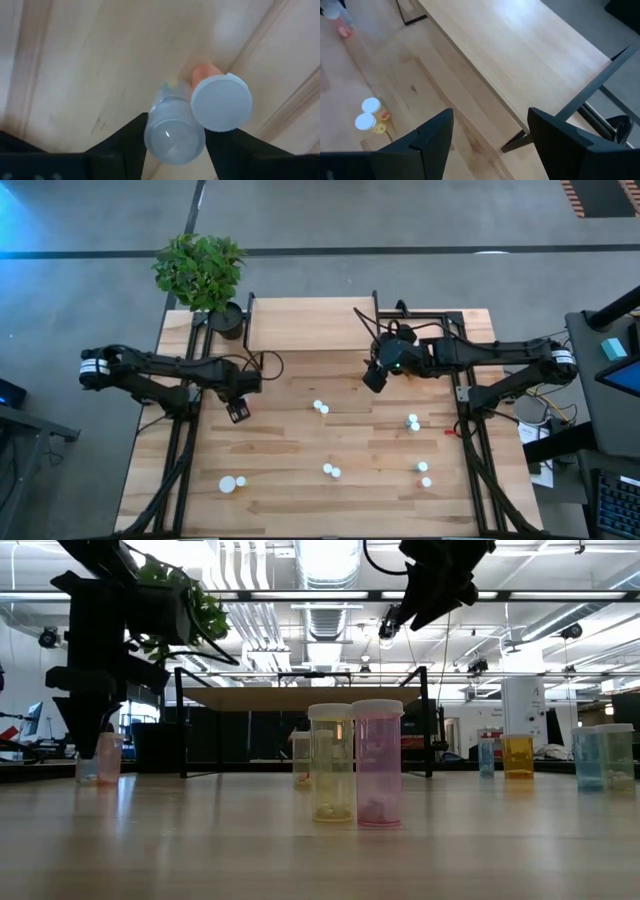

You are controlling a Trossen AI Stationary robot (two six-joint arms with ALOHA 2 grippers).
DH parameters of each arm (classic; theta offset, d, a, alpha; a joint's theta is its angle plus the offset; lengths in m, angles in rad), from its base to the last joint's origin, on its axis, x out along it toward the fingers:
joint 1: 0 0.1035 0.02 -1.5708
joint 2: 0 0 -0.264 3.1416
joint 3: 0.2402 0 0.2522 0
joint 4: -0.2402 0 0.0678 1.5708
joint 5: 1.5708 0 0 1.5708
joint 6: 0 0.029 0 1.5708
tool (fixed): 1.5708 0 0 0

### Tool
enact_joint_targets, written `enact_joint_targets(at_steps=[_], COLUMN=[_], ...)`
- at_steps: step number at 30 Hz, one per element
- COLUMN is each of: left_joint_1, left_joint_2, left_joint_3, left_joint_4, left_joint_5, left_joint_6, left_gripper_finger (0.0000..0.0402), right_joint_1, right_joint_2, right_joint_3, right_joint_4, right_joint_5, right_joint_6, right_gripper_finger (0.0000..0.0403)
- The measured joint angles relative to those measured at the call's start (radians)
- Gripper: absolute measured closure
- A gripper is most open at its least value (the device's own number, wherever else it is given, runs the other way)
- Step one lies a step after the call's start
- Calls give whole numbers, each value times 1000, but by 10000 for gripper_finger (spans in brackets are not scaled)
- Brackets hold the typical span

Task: Pick and place medicine bottles onto shelf by color
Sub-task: Put the transparent pill bottle on the shelf

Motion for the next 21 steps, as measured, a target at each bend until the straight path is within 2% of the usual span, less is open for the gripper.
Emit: enact_joint_targets(at_steps=[6, 13, 21], left_joint_1=[14, 14, 14], left_joint_2=[-31, -35, -31], left_joint_3=[-1, 27, 226], left_joint_4=[-2, -76, -262], left_joint_5=[0, 15, 20], left_joint_6=[-7, -11, 9], left_gripper_finger=[260, 265, 266], right_joint_1=[0, 0, 0], right_joint_2=[0, 0, -2], right_joint_3=[7, 7, 14], right_joint_4=[-4, -6, -31], right_joint_5=[0, -1, -53], right_joint_6=[-1, -3, -4], right_gripper_finger=[158, 160, 163])
